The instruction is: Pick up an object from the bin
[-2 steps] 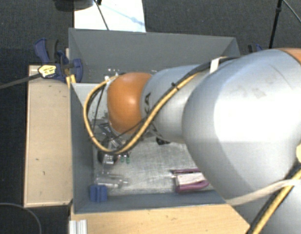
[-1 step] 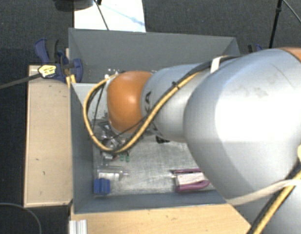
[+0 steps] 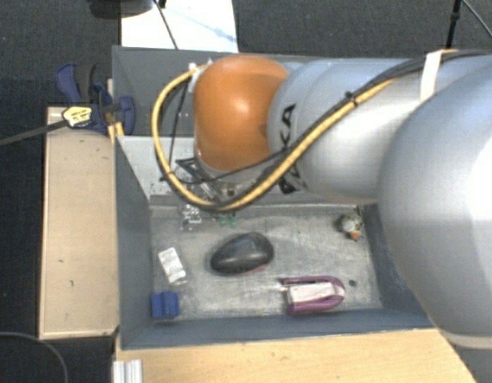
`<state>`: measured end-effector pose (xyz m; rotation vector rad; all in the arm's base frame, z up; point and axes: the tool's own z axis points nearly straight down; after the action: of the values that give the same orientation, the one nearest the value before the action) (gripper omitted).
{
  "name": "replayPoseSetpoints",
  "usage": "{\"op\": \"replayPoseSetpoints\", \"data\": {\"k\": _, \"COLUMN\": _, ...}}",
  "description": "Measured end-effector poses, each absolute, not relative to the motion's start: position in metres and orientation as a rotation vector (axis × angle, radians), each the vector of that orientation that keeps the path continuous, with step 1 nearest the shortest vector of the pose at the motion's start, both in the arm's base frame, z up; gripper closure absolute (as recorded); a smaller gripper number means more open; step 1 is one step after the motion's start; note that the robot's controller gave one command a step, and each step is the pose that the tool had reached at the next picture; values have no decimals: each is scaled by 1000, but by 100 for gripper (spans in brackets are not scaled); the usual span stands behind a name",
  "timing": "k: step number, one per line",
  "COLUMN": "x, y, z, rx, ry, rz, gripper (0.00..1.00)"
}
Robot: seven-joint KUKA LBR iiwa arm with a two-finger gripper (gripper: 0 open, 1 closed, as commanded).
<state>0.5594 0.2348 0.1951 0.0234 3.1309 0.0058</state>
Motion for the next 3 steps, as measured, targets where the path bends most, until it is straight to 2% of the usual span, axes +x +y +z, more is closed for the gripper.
{"op": "replayPoseSetpoints", "data": {"k": 1, "x": 558, "y": 234, "z": 190, "rx": 19, "ry": 3139, "rz": 1, "gripper": 0}}
{"op": "replayPoseSetpoints", "data": {"k": 2, "x": 549, "y": 160, "z": 85, "rx": 140, "ry": 3144, "rz": -8, "gripper": 0}}
{"op": "replayPoseSetpoints", "data": {"k": 3, "x": 541, "y": 113, "z": 70, "rx": 59, "ry": 3141, "rz": -1, "gripper": 0}}
